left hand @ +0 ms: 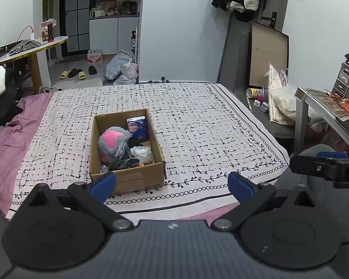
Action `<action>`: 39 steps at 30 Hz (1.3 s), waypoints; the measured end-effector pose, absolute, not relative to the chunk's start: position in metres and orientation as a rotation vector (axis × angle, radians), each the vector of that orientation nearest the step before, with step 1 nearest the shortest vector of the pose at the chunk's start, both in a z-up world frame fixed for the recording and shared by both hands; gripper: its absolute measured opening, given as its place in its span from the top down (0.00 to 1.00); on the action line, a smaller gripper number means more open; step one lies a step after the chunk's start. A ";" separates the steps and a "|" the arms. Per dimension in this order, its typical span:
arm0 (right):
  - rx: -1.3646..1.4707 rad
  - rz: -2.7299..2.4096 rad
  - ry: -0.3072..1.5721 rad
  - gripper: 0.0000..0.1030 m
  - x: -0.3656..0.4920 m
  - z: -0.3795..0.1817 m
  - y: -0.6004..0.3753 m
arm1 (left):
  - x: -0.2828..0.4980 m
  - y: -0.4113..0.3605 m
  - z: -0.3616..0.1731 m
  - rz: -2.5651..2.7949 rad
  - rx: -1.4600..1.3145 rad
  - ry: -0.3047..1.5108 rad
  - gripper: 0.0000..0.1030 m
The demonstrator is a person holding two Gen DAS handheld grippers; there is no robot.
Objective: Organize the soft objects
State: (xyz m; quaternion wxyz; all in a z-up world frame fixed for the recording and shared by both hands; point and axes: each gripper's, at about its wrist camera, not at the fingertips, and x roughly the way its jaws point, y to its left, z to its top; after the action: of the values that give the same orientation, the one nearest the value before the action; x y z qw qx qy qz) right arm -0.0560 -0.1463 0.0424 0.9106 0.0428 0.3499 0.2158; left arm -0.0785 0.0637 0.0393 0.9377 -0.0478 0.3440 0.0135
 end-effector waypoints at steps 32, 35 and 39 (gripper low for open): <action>0.073 0.438 0.718 0.00 -0.057 0.042 -0.146 | -0.079 0.064 0.040 0.029 -0.099 0.704 0.01; 0.072 0.437 0.719 0.00 -0.057 0.042 -0.145 | -0.079 0.064 0.040 0.029 -0.101 0.704 0.01; 0.072 0.436 0.719 0.00 -0.057 0.042 -0.145 | -0.078 0.064 0.037 0.033 -0.105 0.707 0.01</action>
State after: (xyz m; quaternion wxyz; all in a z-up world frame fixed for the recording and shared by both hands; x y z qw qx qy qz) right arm -0.0571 -0.1450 0.0422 0.9123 0.0348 0.3489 0.2118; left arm -0.0779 0.0641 0.0374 0.9367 -0.0516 0.3458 0.0162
